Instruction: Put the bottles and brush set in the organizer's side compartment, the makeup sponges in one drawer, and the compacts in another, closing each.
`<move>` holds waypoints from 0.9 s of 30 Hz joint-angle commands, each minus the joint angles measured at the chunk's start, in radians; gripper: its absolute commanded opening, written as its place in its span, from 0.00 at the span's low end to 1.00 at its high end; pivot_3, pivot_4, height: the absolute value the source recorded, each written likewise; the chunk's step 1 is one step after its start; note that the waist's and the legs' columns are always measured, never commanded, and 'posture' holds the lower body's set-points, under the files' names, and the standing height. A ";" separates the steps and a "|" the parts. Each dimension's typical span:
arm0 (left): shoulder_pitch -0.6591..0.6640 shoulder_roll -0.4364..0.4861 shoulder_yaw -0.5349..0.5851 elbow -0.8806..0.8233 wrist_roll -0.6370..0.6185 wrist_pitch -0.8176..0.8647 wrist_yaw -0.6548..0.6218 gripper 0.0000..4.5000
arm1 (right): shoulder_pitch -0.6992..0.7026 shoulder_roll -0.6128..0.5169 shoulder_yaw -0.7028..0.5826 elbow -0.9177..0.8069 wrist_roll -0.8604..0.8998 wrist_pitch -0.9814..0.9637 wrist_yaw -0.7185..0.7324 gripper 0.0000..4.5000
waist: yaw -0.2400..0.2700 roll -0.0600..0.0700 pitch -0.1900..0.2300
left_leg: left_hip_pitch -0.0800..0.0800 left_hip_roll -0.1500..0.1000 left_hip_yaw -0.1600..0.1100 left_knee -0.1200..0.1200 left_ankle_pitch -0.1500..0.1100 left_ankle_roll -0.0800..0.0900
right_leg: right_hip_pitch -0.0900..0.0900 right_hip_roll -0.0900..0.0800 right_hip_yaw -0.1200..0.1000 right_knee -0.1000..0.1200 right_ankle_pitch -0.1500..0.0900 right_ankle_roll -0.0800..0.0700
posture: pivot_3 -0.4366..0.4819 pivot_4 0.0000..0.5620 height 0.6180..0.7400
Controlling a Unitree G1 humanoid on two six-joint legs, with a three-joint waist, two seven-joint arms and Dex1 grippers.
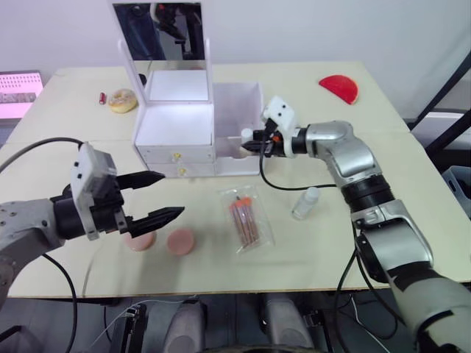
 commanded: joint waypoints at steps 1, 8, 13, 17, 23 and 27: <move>-0.012 0.020 0.046 -0.022 -0.028 -0.003 -0.001 1.00 | -0.029 0.005 -0.027 -0.008 -0.008 -0.022 -0.002 0.40 | 0.001 0.000 0.000 | 0.000 0.000 0.000 0.000 0.000 0.000 | 0.000 0.000 0.000 0.000 0.000 0.000 | 0.48 0.27 1.00; -0.019 0.030 0.043 -0.016 -0.036 -0.006 0.001 1.00 | -0.056 -0.018 -0.090 -0.091 0.046 0.044 0.021 0.99 | 0.001 0.000 0.000 | 0.000 0.000 0.000 0.000 0.000 0.000 | 0.000 0.000 0.000 0.000 0.000 0.000 | 0.48 0.27 1.00; 0.003 0.042 0.078 0.004 -0.029 -0.005 -0.019 1.00 | -0.068 -0.112 -0.207 -0.261 0.161 0.202 0.063 0.99 | 0.004 0.000 0.000 | -0.001 0.000 0.000 0.000 0.000 0.000 | 0.000 0.000 0.000 -0.001 0.000 0.000 | 0.48 0.27 1.00; 0.061 0.076 0.178 0.098 0.035 -0.020 -0.089 1.00 | 0.006 -0.251 -0.327 -0.387 0.271 0.330 0.114 0.99 | 0.006 0.000 0.000 | -0.002 0.000 0.000 -0.001 0.000 0.000 | 0.000 0.000 0.000 -0.003 0.000 0.000 | 0.48 0.27 1.00; 0.162 0.127 0.359 0.337 0.183 -0.082 -0.243 1.00 | 0.284 -0.505 -0.536 -0.453 0.392 0.347 0.263 0.99 | 0.005 -0.001 0.000 | -0.003 0.000 0.001 -0.002 -0.002 0.003 | 0.000 0.000 0.000 -0.007 -0.001 0.000 | 0.48 0.27 1.00; 0.207 0.134 0.412 0.463 0.280 -0.141 -0.309 1.00 | 0.462 -0.563 -0.641 -0.451 0.430 0.283 0.323 0.99 | -0.005 0.000 0.001 | -0.001 0.001 0.003 -0.002 -0.002 0.004 | 0.000 0.000 0.001 -0.007 -0.001 0.000 | 0.48 0.27 1.00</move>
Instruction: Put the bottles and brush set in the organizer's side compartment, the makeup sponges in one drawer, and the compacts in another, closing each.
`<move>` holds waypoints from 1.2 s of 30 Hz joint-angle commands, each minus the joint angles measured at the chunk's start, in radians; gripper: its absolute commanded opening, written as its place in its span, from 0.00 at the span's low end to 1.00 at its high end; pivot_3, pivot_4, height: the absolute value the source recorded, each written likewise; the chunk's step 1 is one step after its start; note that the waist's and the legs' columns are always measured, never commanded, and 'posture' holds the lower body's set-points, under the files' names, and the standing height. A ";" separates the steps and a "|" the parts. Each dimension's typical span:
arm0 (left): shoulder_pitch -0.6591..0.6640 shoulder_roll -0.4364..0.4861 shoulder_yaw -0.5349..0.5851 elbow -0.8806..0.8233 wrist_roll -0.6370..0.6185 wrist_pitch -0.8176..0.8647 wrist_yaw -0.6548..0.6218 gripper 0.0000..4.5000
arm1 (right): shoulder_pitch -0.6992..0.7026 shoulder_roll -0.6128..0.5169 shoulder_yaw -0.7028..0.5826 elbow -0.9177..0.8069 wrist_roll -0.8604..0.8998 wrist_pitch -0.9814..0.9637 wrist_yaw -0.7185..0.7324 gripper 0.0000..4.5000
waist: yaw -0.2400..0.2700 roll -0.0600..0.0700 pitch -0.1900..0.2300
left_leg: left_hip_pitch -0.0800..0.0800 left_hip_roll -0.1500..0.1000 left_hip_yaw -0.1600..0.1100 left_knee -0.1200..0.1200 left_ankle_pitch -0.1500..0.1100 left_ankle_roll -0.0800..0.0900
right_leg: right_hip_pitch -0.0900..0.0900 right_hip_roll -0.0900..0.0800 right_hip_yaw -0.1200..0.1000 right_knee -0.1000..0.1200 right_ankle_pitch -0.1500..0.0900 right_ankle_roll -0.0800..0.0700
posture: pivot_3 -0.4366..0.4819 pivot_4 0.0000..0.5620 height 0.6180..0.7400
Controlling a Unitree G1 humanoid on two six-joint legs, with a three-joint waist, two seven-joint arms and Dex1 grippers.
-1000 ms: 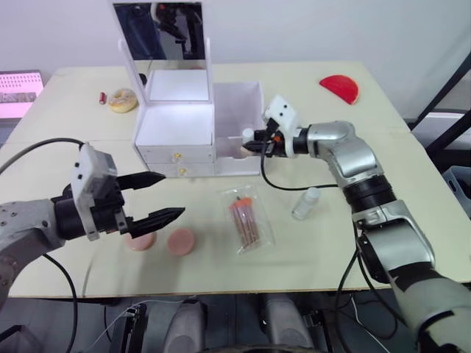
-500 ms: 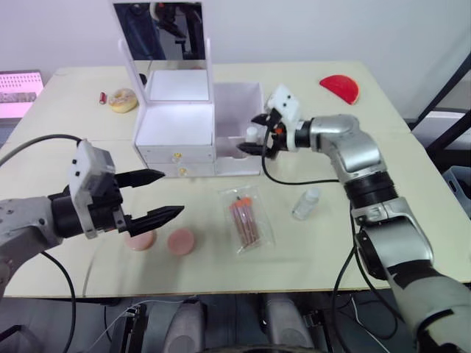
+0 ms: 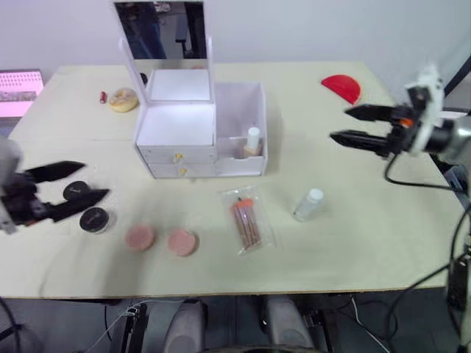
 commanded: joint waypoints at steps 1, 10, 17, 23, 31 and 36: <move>0.045 0.014 0.084 0.147 0.108 -0.086 -0.057 1.00 | 0.122 -0.041 -0.123 0.023 -0.003 -0.113 0.020 0.99 | -0.003 0.000 0.000 | 0.000 0.000 0.000 0.000 0.000 0.000 | 0.000 0.000 0.000 0.000 0.000 0.000 | 0.48 0.27 1.00; -0.077 0.031 0.066 0.823 0.373 -0.457 0.133 1.00 | 0.383 -0.047 -0.298 0.302 -0.091 -0.348 -0.119 0.99 | -0.004 -0.002 -0.001 | 0.000 0.000 0.001 0.000 0.000 0.000 | 0.000 0.000 0.000 -0.001 -0.001 0.002 | 0.48 0.27 1.00; -0.118 0.035 0.023 0.937 0.390 -0.546 0.083 1.00 | 0.430 -0.039 -0.294 0.374 -0.090 -0.453 -0.107 0.99 | -0.006 -0.003 -0.001 | 0.000 0.000 0.001 0.001 0.000 0.000 | 0.001 0.000 0.000 0.000 -0.001 0.002 | 0.48 0.27 1.00; -0.114 0.005 -0.004 0.831 0.361 -0.552 0.005 1.00 | 0.417 -0.025 -0.271 0.290 -0.062 -0.410 -0.136 0.99 | -0.008 -0.003 -0.001 | 0.002 0.001 0.001 0.001 0.000 0.000 | 0.001 0.000 0.000 0.002 -0.001 0.002 | 0.48 0.27 1.00; 0.041 -0.112 -0.098 0.166 0.138 -0.243 -0.097 1.00 | 0.423 -0.015 -0.198 -0.050 0.062 -0.209 -0.145 0.99 | -0.001 -0.003 -0.001 | 0.001 0.001 0.001 0.001 0.000 0.000 | 0.002 0.000 0.001 0.002 0.000 0.002 | 0.48 0.27 1.00; 0.068 -0.121 -0.183 -0.208 -0.022 -0.093 -0.060 1.00 | 0.394 -0.056 -0.089 -0.236 0.135 -0.104 -0.085 0.99 | 0.008 -0.003 -0.001 | 0.001 0.001 0.001 0.002 0.000 0.000 | 0.002 0.000 0.002 0.001 0.002 -0.001 | 0.48 0.27 1.00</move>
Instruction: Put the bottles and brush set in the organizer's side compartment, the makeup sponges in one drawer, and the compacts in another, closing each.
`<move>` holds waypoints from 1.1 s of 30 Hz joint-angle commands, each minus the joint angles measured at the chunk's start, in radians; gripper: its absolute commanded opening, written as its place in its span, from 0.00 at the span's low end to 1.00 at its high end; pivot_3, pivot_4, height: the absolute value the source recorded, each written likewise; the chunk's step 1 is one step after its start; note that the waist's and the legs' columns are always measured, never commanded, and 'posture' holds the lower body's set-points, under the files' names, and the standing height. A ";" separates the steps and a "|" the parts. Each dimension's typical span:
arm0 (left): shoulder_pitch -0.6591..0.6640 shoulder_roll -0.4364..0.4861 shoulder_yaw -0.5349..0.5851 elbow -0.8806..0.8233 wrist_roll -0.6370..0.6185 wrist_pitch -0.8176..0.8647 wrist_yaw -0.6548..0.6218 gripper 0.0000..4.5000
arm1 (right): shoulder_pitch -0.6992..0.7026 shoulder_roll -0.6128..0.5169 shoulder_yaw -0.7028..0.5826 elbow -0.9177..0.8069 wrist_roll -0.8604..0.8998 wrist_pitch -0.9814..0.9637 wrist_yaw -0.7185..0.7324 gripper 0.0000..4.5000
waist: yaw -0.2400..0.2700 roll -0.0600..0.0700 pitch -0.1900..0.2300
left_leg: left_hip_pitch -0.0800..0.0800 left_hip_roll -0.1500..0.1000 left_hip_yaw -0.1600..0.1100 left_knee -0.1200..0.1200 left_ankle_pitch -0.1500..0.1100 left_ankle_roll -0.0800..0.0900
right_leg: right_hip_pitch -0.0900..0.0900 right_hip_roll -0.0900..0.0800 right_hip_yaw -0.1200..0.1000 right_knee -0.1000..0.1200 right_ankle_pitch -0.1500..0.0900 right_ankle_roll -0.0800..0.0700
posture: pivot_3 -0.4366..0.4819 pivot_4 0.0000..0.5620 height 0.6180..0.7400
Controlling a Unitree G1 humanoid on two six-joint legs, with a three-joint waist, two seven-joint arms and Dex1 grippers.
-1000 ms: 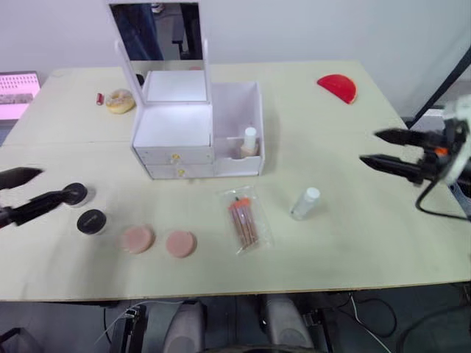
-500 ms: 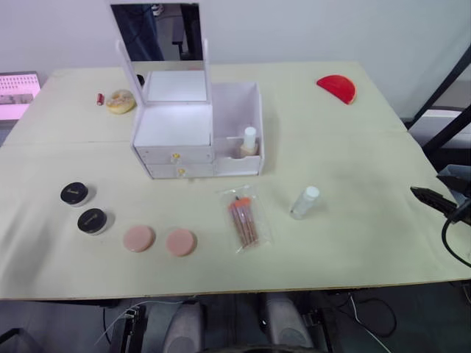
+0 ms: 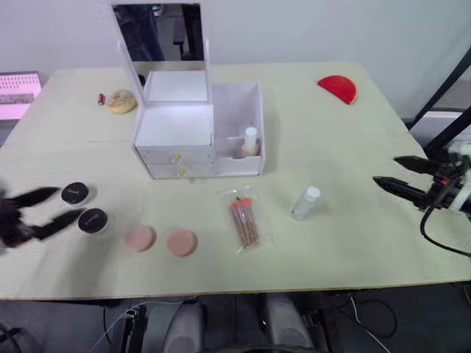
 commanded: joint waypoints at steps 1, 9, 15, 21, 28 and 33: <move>-0.033 0.022 0.007 -0.161 -0.106 0.075 0.033 1.00 | -0.034 -0.042 0.044 -0.117 0.051 0.054 0.031 0.99 | 0.003 0.000 0.000 | 0.000 0.000 0.000 0.000 0.000 0.000 | 0.000 0.000 0.000 0.000 0.000 0.000 | 0.48 0.27 1.00; -0.075 0.064 -0.002 -0.319 -0.200 0.142 0.041 1.00 | -0.104 0.019 0.181 -0.208 0.048 0.072 -0.010 0.99 | 0.002 -0.001 0.000 | 0.000 0.000 0.000 0.001 0.000 0.000 | 0.001 0.000 0.000 -0.001 -0.002 0.003 | 0.48 0.27 1.00; -0.105 0.070 -0.017 -0.377 -0.256 0.182 0.098 1.00 | -0.099 0.056 0.247 -0.189 0.006 0.027 -0.026 0.99 | 0.005 0.000 0.000 | -0.001 0.000 0.000 0.000 0.000 0.000 | 0.001 0.000 0.000 -0.002 0.000 -0.001 | 0.48 0.27 1.00; -0.109 0.080 -0.009 -0.395 -0.271 0.197 0.116 1.00 | -0.095 0.068 0.292 -0.136 -0.046 -0.029 -0.011 0.99 | 0.004 0.000 0.000 | 0.000 0.000 0.000 0.001 0.000 0.000 | 0.001 0.000 0.000 -0.002 0.001 -0.001 | 0.48 0.27 1.00; -0.104 0.083 0.001 -0.402 -0.279 0.204 0.126 1.00 | -0.106 0.082 0.313 -0.102 -0.072 -0.057 -0.007 0.99 | 0.003 0.000 0.000 | 0.000 0.000 0.000 0.001 0.000 0.000 | 0.001 0.001 0.000 -0.002 0.001 -0.001 | 0.48 0.27 1.00; -0.095 0.083 0.008 -0.405 -0.279 0.198 0.126 1.00 | -0.102 0.085 0.327 -0.094 -0.095 -0.070 -0.007 0.99 | 0.003 0.000 0.000 | 0.000 0.000 0.000 0.001 0.000 0.000 | 0.001 0.001 0.000 -0.002 0.001 -0.001 | 0.48 0.27 1.00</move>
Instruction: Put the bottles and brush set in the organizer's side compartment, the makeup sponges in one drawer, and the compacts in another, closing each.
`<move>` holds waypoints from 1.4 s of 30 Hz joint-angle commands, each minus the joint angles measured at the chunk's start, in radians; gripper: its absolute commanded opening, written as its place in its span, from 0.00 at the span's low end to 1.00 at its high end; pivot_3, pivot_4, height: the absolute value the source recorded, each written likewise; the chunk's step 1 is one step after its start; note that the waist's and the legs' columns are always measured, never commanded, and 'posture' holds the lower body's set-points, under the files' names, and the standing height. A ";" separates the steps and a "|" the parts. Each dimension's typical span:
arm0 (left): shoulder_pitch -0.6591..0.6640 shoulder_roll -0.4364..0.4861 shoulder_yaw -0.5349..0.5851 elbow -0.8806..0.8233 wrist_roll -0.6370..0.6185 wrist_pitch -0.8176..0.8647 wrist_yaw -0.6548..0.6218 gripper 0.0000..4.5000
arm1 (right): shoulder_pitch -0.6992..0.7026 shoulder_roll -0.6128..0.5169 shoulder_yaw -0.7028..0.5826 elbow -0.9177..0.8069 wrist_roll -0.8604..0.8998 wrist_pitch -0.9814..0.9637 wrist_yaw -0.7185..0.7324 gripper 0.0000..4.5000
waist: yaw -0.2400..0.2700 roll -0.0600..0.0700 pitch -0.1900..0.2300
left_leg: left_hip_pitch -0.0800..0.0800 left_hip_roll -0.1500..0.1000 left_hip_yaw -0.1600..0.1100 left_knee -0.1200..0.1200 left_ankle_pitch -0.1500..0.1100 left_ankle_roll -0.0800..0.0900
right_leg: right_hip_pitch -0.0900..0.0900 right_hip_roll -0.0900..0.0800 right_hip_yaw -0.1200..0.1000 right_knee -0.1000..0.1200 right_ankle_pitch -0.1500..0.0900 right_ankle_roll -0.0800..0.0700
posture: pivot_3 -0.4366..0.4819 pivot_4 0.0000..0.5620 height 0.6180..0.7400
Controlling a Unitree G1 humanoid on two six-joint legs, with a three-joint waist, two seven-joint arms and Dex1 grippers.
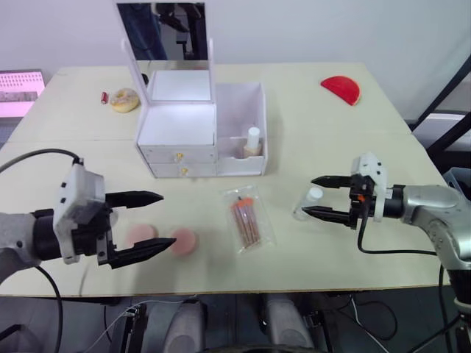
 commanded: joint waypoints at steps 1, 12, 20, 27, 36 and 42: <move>0.002 0.007 0.030 -0.021 -0.010 -0.007 0.001 1.00 | -0.012 -0.002 -0.009 -0.010 -0.006 -0.018 0.005 0.94 | 0.000 0.000 0.000 | 0.000 0.000 0.000 0.000 0.000 0.000 | 0.000 0.000 0.000 0.000 0.000 0.000 | 0.48 0.27 1.00; 0.008 0.010 0.025 -0.010 -0.007 -0.011 -0.007 1.00 | -0.012 0.002 -0.023 -0.031 0.011 0.001 -0.004 0.25 | 0.000 0.000 0.000 | 0.000 0.000 0.000 0.000 0.000 0.000 | 0.000 0.000 0.000 0.000 0.000 0.000 | 0.48 0.27 1.00; 0.003 0.013 0.016 0.012 0.012 -0.016 -0.011 1.00 | -0.096 -0.005 -0.062 -0.078 0.088 0.058 -0.007 0.25 | -0.004 0.001 0.000 | 0.000 0.000 0.000 0.000 0.000 0.000 | 0.000 0.000 0.000 0.000 0.000 0.000 | 0.48 0.27 1.00; -0.033 0.009 -0.012 0.063 0.049 -0.031 -0.009 1.00 | -0.413 0.037 -0.003 -0.095 0.182 0.165 -0.005 0.25 | -0.003 0.001 0.000 | 0.001 0.000 -0.001 0.000 0.000 0.000 | 0.000 0.000 0.000 0.001 0.000 -0.001 | 0.48 0.27 1.00; -0.065 -0.008 -0.053 0.082 0.073 -0.040 0.002 1.00 | -0.789 0.203 0.184 0.102 0.090 0.210 -0.015 0.25 | -0.003 0.001 0.001 | -0.002 0.000 -0.001 -0.002 0.000 0.000 | -0.002 0.000 0.000 0.000 0.000 0.000 | 0.48 0.27 1.00; -0.054 -0.026 -0.050 0.068 0.078 -0.040 0.017 1.00 | -0.889 0.261 0.271 0.261 -0.025 0.164 0.008 0.25 | -0.002 0.001 0.001 | -0.002 0.000 -0.001 -0.002 0.000 0.000 | -0.002 0.000 0.000 -0.001 0.000 0.000 | 0.48 0.27 1.00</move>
